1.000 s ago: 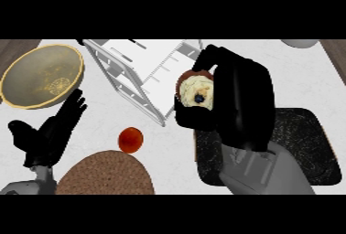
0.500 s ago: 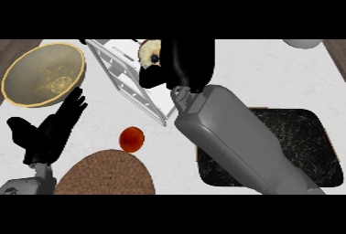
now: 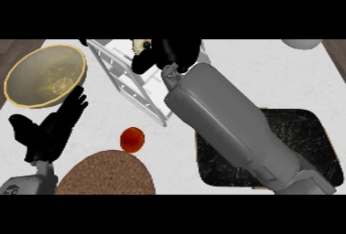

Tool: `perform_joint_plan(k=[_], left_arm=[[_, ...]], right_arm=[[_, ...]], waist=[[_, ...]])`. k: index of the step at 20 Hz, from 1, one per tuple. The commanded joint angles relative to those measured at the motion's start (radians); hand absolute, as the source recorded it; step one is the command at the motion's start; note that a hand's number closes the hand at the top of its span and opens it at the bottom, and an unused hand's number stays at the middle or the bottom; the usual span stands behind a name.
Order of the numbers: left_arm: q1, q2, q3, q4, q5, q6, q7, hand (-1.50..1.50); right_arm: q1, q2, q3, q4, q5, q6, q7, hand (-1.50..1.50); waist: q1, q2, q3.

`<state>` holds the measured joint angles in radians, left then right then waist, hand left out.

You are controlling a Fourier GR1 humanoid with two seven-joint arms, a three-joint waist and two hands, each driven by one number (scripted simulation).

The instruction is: Pick the cupcake from the tray and place it in the tiered basket

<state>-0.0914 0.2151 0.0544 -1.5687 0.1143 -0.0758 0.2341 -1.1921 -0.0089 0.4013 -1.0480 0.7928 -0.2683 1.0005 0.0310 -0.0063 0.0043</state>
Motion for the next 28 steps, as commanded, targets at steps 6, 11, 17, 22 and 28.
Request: perform_joint_plan(k=[6, 11, 17, 22, 28], left_arm=[[0.022, -0.005, -0.001, 0.028, -0.011, -0.027, -0.061, 0.0], [0.029, 0.014, 0.013, -0.032, 0.001, -0.035, -0.02, 0.0], [-0.045, -0.036, -0.026, -0.004, -0.037, 0.013, 0.007, 0.0], [-0.032, -0.006, -0.006, -0.059, -0.003, -0.017, 0.059, 0.0], [-0.041, -0.012, -0.002, 0.009, -0.019, -0.022, 0.004, 0.0]], right_arm=[[-0.068, 0.008, 0.113, 0.276, -0.04, -0.205, 0.005, 1.5], [-0.098, 0.008, 0.118, 0.419, -0.06, -0.288, -0.07, 1.5], [-0.134, 0.009, 0.127, 0.451, -0.07, -0.485, -0.064, -1.5], [-0.172, 0.009, 0.111, 0.563, -0.119, -0.488, -0.149, -1.5], [-0.147, 0.009, 0.049, 0.553, -0.211, -0.62, -0.247, -1.5]], waist=[[0.02, 0.016, -0.006], [0.024, 0.016, -0.005], [0.037, 0.02, -0.006], [0.041, 0.021, -0.005], [0.043, 0.027, -0.005]])
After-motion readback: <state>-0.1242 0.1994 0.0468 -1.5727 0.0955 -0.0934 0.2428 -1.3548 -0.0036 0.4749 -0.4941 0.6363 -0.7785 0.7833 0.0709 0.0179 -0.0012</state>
